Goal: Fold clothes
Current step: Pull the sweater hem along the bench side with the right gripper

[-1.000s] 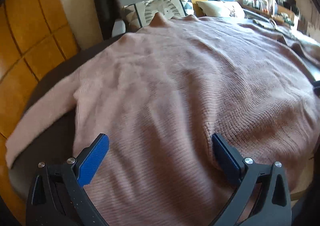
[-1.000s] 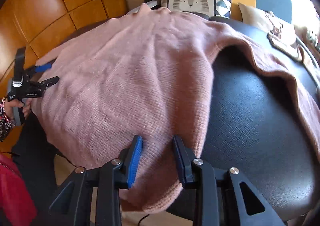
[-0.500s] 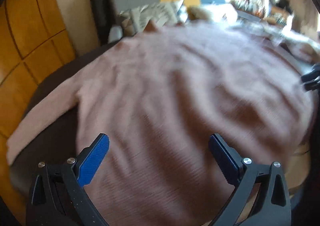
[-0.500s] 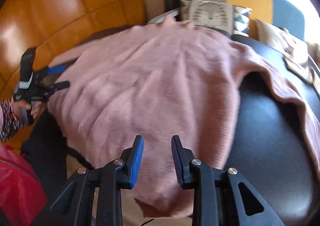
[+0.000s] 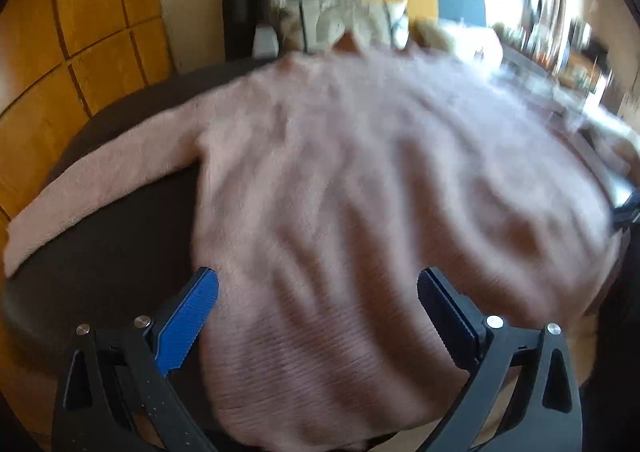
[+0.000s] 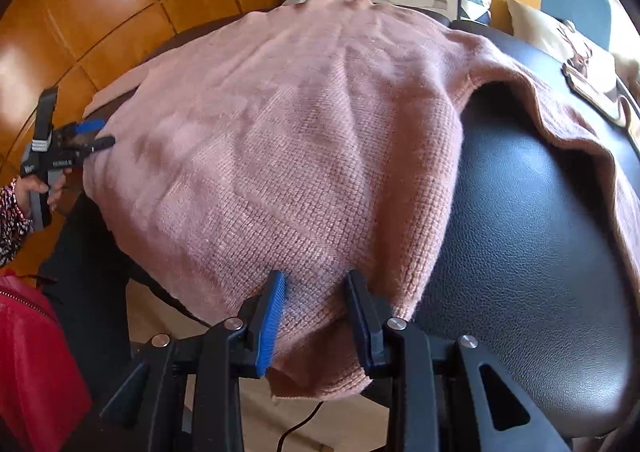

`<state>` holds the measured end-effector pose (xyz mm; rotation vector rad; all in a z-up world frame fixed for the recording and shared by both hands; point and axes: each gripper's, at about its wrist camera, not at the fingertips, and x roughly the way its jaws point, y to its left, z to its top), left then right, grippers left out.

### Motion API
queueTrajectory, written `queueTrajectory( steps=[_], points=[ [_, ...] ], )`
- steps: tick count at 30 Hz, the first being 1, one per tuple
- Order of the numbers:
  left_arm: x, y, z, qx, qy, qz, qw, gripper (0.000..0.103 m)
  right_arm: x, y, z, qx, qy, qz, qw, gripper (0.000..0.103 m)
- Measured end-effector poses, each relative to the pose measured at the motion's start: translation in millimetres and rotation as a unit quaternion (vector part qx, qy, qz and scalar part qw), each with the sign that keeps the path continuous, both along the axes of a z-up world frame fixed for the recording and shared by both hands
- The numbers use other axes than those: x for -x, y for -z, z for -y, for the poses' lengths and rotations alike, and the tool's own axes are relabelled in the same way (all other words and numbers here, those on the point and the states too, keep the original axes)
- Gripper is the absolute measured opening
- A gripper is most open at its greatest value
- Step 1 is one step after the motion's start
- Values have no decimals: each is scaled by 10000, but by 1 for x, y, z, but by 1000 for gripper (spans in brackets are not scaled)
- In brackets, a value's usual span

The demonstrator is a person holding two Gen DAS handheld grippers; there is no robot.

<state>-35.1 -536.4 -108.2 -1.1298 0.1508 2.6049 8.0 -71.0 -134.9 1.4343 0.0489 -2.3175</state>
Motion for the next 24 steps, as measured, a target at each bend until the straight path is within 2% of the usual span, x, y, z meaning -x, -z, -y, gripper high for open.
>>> queueTrajectory(
  steps=[2,5,11,14,18,21,24],
  points=[
    [0,-7,-9,-214,-4,-151,9997,102,2,1,-4,152,75,51,9998,32],
    [8,-13,-31,-240,-21,-257,9994,102,5,0,-14,487,253,149,9984,32],
    [32,-12,-94,-426,160,-92,9989,102,10,1,-55,1250,1046,167,9865,32],
    [38,-10,-133,-366,434,-80,9984,102,6,0,-81,1712,1600,92,9721,32],
    [44,-3,-182,15,892,-178,9959,102,17,-4,-118,1870,2368,-16,9534,32],
    [45,6,-208,380,1132,-190,9927,102,38,-3,-142,2302,2769,-75,9329,32],
    [40,17,-221,694,1291,-188,9890,102,72,7,-159,2943,3014,135,9068,32]
  ],
)
